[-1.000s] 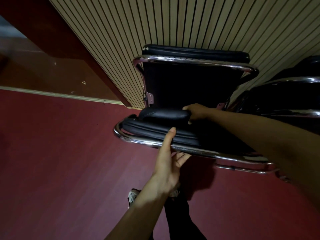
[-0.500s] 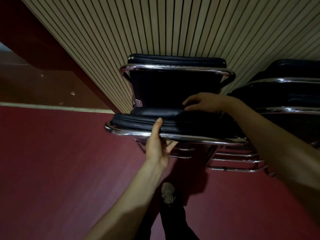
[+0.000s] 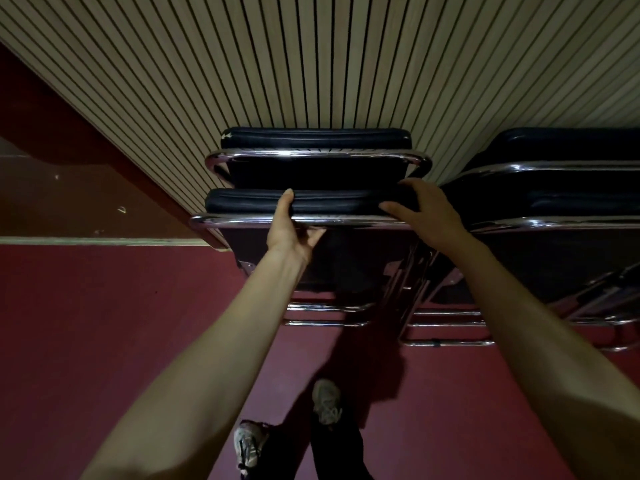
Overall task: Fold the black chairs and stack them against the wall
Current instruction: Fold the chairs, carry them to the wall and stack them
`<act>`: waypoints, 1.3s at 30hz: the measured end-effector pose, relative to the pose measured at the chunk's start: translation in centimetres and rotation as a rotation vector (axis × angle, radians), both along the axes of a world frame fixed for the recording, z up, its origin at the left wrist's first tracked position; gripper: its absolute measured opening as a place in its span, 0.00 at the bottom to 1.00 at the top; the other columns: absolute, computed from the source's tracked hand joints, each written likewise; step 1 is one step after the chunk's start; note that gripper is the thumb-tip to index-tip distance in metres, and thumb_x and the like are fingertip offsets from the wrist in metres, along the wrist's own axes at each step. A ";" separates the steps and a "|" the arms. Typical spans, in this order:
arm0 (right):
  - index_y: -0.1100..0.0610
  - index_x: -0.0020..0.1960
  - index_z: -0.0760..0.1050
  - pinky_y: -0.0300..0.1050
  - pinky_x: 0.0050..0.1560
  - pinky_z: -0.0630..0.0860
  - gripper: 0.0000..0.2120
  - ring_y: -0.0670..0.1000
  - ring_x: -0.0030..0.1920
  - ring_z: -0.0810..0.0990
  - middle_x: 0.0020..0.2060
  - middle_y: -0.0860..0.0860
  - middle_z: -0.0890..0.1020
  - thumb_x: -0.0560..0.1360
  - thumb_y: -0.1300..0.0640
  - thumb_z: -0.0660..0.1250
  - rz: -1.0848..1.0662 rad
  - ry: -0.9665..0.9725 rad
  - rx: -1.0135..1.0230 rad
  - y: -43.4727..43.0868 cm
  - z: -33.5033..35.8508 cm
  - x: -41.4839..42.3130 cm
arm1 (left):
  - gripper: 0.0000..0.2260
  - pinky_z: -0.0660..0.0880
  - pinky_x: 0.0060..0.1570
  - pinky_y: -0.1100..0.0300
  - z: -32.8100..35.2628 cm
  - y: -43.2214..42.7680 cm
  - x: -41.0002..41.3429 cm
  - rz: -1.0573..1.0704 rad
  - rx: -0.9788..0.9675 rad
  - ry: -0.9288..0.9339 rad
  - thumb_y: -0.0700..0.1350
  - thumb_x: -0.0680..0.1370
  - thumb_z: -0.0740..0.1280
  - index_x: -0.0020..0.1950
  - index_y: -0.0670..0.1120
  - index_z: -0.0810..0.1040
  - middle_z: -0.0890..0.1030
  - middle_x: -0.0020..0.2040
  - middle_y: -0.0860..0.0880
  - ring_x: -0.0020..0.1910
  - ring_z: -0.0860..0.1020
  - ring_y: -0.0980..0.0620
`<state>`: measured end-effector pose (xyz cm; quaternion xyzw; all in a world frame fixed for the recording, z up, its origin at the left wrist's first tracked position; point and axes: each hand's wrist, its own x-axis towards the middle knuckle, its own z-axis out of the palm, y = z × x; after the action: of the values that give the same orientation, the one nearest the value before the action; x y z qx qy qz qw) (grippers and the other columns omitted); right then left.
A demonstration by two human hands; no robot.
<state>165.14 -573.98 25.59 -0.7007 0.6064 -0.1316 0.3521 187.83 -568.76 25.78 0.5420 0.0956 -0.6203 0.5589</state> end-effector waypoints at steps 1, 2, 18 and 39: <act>0.49 0.67 0.69 0.55 0.64 0.71 0.42 0.52 0.64 0.71 0.63 0.51 0.72 0.63 0.22 0.59 -0.010 0.006 -0.019 -0.2 0.2 0.2 | 0.24 0.81 0.47 0.51 -0.1 -0.2 0.0 -0.021 0.003 -0.016 0.56 0.73 0.71 0.66 0.47 0.77 0.81 0.60 0.45 0.54 0.81 0.46; 0.49 0.67 0.68 0.55 0.64 0.71 0.42 0.52 0.64 0.70 0.63 0.51 0.72 0.63 0.23 0.59 -0.013 -0.003 -0.021 -0.6 0.3 0.3 | 0.24 0.81 0.43 0.52 -0.1 -0.4 0.1 -0.049 0.011 -0.038 0.57 0.73 0.71 0.66 0.48 0.77 0.80 0.61 0.46 0.53 0.81 0.47; 0.47 0.58 0.69 0.50 0.58 0.74 0.33 0.51 0.57 0.74 0.60 0.49 0.74 0.63 0.26 0.66 -0.111 -0.016 0.073 -1.9 0.4 1.0 | 0.30 0.78 0.39 0.54 0.8 -1.3 3.1 -0.348 0.032 -0.075 0.63 0.73 0.68 0.71 0.51 0.70 0.73 0.67 0.43 0.52 0.77 0.47; 0.59 0.74 0.62 0.44 0.73 0.54 0.30 0.56 0.74 0.60 0.73 0.58 0.64 0.77 0.47 0.65 0.198 0.139 -0.149 5.8 7.1 10.1 | 0.09 0.74 0.51 0.54 7.7 9.6 9.0 -0.208 -0.037 -0.188 0.45 0.81 0.61 0.59 0.43 0.73 0.76 0.55 0.44 0.51 0.76 0.49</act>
<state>175.26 -568.21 32.68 -0.7887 0.5457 -0.0921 0.2676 196.85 -559.11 33.49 0.5943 -0.0252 -0.6231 0.5078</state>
